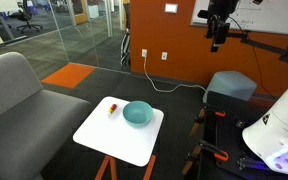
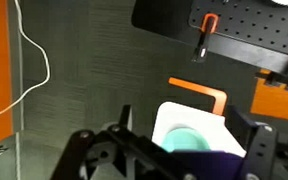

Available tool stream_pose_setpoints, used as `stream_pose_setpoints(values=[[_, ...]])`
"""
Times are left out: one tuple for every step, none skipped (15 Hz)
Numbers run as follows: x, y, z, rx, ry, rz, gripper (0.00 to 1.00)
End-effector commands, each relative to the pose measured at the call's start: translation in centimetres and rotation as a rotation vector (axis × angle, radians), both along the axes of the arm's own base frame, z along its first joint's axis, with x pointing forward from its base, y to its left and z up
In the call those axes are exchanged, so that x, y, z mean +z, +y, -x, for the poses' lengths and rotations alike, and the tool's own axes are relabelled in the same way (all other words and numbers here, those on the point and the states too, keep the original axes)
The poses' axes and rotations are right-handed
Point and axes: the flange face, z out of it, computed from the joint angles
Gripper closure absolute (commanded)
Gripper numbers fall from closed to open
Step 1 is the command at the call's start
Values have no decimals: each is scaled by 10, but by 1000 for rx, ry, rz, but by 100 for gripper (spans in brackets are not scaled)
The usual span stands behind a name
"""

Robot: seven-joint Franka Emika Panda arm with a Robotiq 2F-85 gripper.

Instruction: Pick up the object and put it in the bowl

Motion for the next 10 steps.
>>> stream_pose_setpoints(values=[[1, 0, 0, 0, 1, 0, 0], [1, 0, 0, 0, 1, 0, 0], [1, 0, 0, 0, 1, 0, 0], [1, 0, 0, 0, 1, 0, 0], [1, 0, 0, 0, 1, 0, 0], [1, 0, 0, 0, 1, 0, 0], [1, 1, -6, 81, 3, -24, 0], [-1, 4, -18, 163, 16, -24, 0], [-2, 8, -31, 213, 22, -22, 0], [-5, 14, -47, 270, 18, -34, 0]])
